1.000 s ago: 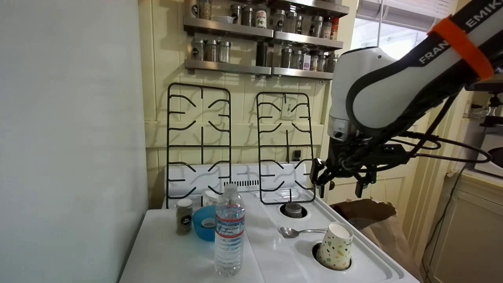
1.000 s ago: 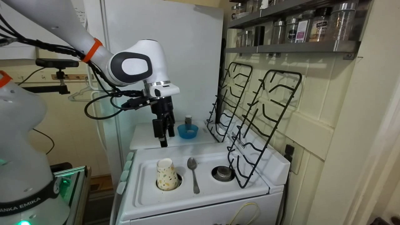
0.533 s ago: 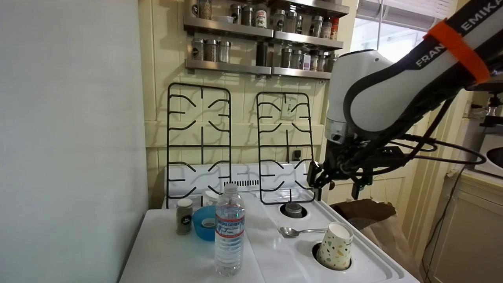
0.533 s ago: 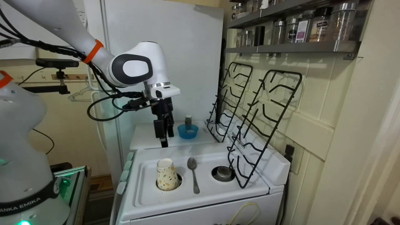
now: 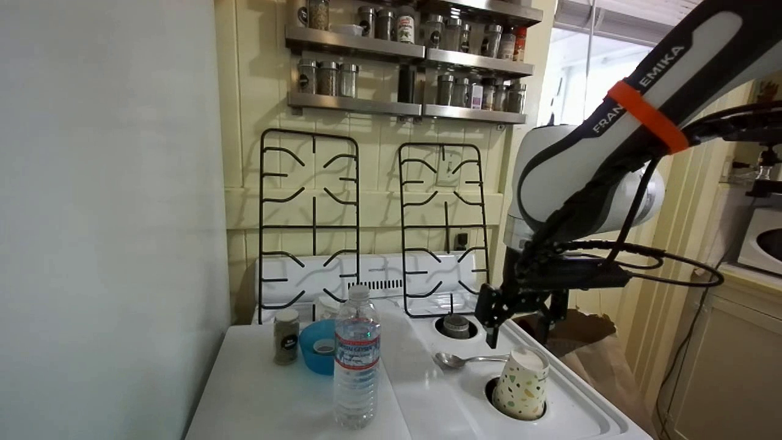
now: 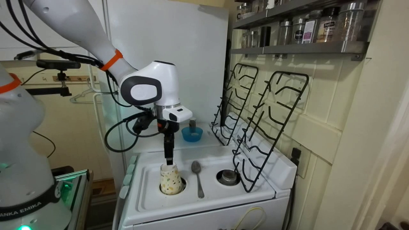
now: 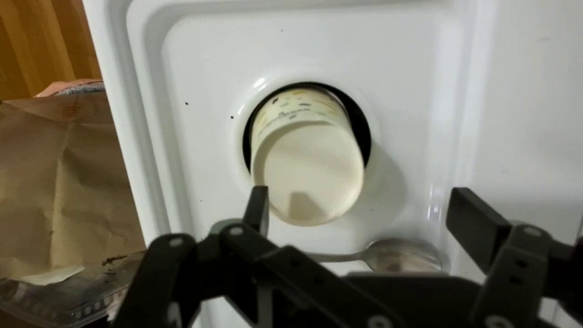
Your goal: Place the paper cup on top of the plastic water bottle
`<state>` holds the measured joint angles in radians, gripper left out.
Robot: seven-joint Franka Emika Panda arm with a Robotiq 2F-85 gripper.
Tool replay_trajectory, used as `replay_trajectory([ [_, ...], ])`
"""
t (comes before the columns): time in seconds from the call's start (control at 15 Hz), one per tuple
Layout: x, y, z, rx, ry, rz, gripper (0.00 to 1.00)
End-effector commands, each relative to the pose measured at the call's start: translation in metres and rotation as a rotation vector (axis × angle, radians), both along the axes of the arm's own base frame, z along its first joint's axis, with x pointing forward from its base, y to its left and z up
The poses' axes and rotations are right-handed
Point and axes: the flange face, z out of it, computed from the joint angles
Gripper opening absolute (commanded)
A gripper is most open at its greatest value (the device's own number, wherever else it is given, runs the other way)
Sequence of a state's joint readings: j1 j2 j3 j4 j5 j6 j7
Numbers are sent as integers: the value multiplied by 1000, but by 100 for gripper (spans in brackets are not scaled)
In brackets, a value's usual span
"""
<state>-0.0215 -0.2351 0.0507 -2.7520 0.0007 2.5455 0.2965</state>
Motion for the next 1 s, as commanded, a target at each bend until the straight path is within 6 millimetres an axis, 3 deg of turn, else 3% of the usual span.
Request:
replay_trajectory([
  [0.0, -2, -17, -15, 40, 39, 34, 100],
  [0.33, -6, -32, -12, 7, 67, 45, 100],
  [0.93, -5, -8, -29, -6, 91, 65, 100],
])
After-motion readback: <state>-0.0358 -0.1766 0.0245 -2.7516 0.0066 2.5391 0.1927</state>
